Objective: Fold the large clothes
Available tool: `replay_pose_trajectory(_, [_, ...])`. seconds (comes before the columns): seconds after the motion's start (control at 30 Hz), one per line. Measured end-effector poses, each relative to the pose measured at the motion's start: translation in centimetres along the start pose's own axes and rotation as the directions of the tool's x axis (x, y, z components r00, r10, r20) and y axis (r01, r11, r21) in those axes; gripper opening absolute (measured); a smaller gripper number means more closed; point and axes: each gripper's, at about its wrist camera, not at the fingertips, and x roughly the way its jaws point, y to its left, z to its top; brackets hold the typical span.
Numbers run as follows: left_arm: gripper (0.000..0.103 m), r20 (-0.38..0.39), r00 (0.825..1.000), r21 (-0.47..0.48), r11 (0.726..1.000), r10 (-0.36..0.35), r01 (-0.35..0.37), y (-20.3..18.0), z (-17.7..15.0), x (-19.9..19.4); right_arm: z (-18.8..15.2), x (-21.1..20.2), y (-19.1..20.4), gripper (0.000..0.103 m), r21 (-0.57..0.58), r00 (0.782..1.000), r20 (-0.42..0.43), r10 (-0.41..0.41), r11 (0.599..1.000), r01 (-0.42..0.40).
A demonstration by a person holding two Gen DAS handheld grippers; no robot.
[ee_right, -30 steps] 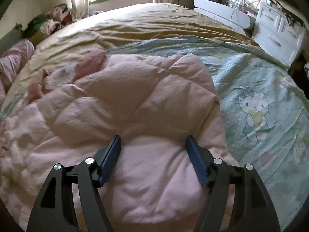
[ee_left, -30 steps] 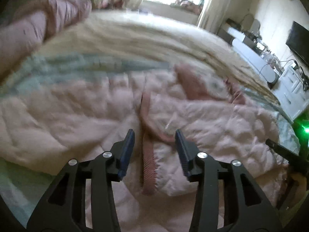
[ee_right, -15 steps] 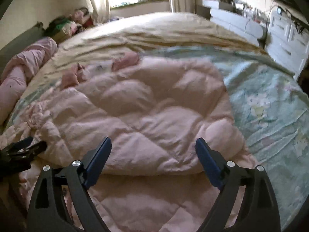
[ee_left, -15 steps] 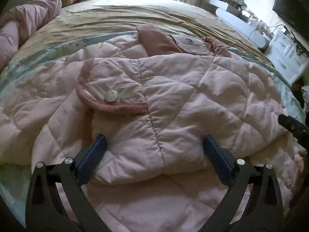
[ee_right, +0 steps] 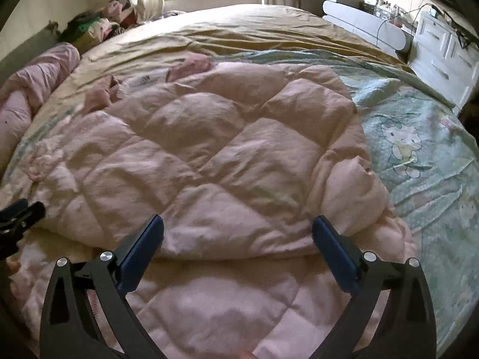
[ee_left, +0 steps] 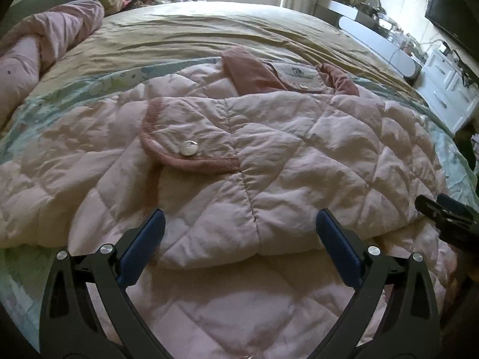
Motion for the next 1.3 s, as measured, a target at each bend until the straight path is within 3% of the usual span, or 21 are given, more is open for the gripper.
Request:
replay_pose_trajectory(0.2, [0.095, 0.017, 0.998, -0.07, 0.996, 0.062, -0.061, 1.9, -1.0, -2.7, -0.3, -3.0, 0.7, 0.099, 0.003, 0.998, 0.061, 0.028, 1.0, -0.029])
replay_pose_trajectory(0.43, [0.095, 0.019, 0.986, -0.169, 0.973, 0.164, -0.158, 6.8, -1.8, -5.2, 0.0, -5.2, 4.0, 0.099, -0.039, 0.992, 0.083, 0.095, 0.995, -0.092])
replay_pose_trajectory(0.63, [0.094, 0.03, 0.951, -0.239, 0.926, 0.306, -0.291, 12.1, -2.7, -6.8, 0.5, -6.1, 8.4, 0.099, -0.084, 0.982, 0.086, 0.165, 0.984, -0.158])
replay_pose_trajectory(0.93, [0.095, 0.027, 0.939, -0.355, 0.882, 0.342, -0.311, 17.5, -4.1, -8.6, 0.3, -6.8, 15.9, 0.099, -0.183, 0.966, 0.091, 0.241, 0.958, -0.222])
replay_pose_trajectory(1.13, [0.094, 0.036, 0.942, -0.42, 0.861, 0.333, -0.288, 20.7, -5.1, -9.5, -0.4, -6.2, 20.6, 0.099, -0.252, 0.957, 0.054, 0.286, 0.931, -0.264])
replay_pose_trajectory(1.3, [0.094, 0.019, 0.926, -0.438, 0.836, 0.376, -0.331, 23.5, -6.2, -10.0, -1.1, -5.6, 24.6, 0.099, -0.293, 0.945, 0.022, 0.326, 0.906, -0.306])
